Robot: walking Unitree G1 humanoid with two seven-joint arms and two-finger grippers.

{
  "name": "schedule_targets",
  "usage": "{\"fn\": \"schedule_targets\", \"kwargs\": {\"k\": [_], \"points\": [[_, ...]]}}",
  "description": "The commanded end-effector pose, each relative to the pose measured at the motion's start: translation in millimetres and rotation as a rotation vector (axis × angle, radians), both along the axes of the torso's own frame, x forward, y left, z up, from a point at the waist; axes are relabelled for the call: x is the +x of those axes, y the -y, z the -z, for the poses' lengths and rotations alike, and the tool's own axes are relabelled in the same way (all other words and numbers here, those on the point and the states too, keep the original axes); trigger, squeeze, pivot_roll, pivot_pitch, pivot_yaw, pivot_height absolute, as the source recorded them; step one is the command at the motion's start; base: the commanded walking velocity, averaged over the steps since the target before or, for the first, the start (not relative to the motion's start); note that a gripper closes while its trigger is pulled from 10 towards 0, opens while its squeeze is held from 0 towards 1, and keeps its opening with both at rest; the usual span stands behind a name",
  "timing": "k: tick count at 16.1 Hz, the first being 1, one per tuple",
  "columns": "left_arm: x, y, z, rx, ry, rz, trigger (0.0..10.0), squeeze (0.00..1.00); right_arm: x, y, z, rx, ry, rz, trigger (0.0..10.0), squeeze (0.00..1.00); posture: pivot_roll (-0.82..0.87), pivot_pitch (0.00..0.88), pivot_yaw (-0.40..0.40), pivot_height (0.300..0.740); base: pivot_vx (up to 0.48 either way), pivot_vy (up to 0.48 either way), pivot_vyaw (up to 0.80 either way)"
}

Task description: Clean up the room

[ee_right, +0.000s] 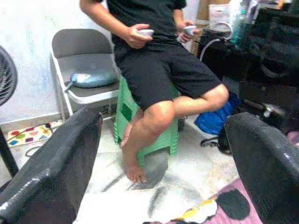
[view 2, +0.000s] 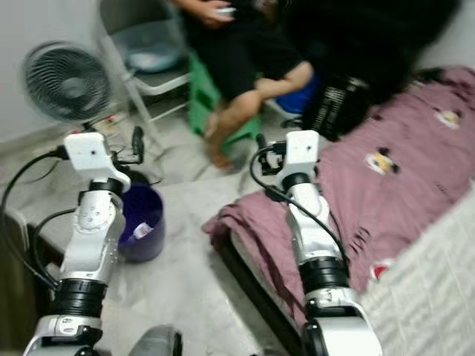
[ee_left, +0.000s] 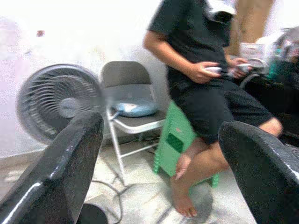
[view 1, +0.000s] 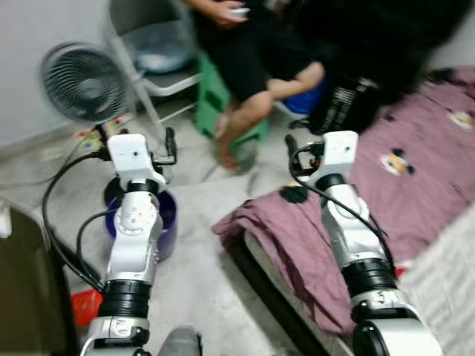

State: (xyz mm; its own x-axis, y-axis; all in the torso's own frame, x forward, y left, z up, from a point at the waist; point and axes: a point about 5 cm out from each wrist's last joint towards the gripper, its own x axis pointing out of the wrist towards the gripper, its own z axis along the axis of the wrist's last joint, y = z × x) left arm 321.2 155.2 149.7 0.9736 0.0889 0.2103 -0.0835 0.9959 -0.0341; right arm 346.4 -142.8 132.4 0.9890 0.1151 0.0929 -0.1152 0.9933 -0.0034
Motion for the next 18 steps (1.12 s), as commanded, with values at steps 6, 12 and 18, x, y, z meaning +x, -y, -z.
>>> {"fn": "schedule_targets", "kwargs": {"k": [6, 12, 18], "points": [[-2.2, -4.7, -0.9, 0.004, 0.011, 0.003, 10.0, 0.00, 0.6, -7.7, -3.8, 0.004, 0.015, -0.028, 10.0, 0.00, 0.02, 0.000, -0.057, 0.740, 0.000, 0.000, 0.80], [-4.1, 0.6, -2.9, -0.017, 0.031, 0.065, 10.0, 0.00, 0.6, -8.1, -3.8, 0.005, 0.015, -0.032, 10.0, 0.00, 0.02, 0.000, -0.059, 0.740, 0.000, 0.000, 0.13], [-4.6, 0.6, -4.5, -0.026, 0.043, 0.082, 10.0, 0.00, 1.7, -8.5, -4.5, 0.008, 0.015, -0.029, 10.0, 0.00, 0.02, 0.000, -0.058, 0.740, 0.240, 0.000, 0.64]]}}
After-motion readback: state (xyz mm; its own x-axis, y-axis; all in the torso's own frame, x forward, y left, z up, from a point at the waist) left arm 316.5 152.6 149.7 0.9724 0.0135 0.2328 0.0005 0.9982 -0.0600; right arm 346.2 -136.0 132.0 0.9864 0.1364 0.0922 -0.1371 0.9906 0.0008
